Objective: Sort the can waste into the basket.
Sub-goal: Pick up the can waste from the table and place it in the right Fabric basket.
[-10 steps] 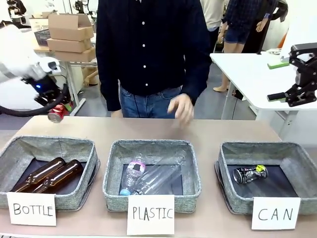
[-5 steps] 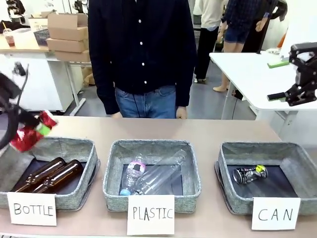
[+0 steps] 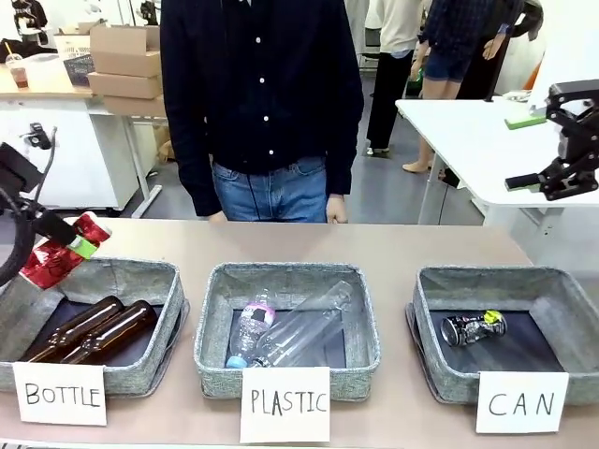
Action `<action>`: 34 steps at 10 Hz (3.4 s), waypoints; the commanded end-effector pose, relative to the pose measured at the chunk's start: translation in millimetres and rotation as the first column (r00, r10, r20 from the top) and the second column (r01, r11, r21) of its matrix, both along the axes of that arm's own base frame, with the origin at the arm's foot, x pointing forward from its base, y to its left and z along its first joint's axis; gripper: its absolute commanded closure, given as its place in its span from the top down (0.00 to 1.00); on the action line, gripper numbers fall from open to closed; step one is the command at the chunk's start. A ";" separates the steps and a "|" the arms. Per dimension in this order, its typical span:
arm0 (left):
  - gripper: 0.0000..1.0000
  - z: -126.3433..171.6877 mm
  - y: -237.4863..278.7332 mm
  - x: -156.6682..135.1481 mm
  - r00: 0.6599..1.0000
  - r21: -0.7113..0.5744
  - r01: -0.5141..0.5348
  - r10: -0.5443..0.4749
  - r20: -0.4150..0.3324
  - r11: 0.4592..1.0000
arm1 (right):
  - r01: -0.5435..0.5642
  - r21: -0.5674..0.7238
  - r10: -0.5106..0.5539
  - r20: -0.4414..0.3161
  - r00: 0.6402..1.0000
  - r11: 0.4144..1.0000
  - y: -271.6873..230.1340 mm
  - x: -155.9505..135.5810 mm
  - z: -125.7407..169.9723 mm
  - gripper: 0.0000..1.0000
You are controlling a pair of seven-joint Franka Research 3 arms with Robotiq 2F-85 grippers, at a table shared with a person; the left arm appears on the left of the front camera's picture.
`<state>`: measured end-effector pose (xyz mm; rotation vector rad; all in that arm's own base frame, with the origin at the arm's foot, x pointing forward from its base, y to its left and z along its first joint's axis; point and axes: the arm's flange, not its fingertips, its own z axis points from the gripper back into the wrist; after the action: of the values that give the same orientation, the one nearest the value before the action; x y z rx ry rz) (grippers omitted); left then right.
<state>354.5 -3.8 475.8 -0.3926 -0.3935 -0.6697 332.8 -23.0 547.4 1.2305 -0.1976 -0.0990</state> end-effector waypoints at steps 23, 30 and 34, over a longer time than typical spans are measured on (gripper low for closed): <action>1.00 -60.2 -603.9 46.7 0.517 -0.079 0.844 -0.766 0.382 0.530 | 0.587 -0.126 -0.599 -0.097 0.795 0.799 -239.6 -214.4 -49.3 1.00; 1.00 -38.3 -576.6 41.6 0.566 -0.047 0.820 -0.796 0.216 0.570 | 0.551 -0.133 -0.564 -0.092 0.820 0.823 -231.6 -209.0 -44.1 1.00; 1.00 47.5 -427.1 33.0 0.728 0.033 0.680 -0.669 -0.152 0.732 | 0.367 -0.211 -0.392 -0.089 0.916 0.906 -188.0 -132.5 -31.5 1.00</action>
<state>396.3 -467.4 494.7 -0.4829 -0.1308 -1.4312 174.8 -219.0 509.9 0.9811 -0.3446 -0.5570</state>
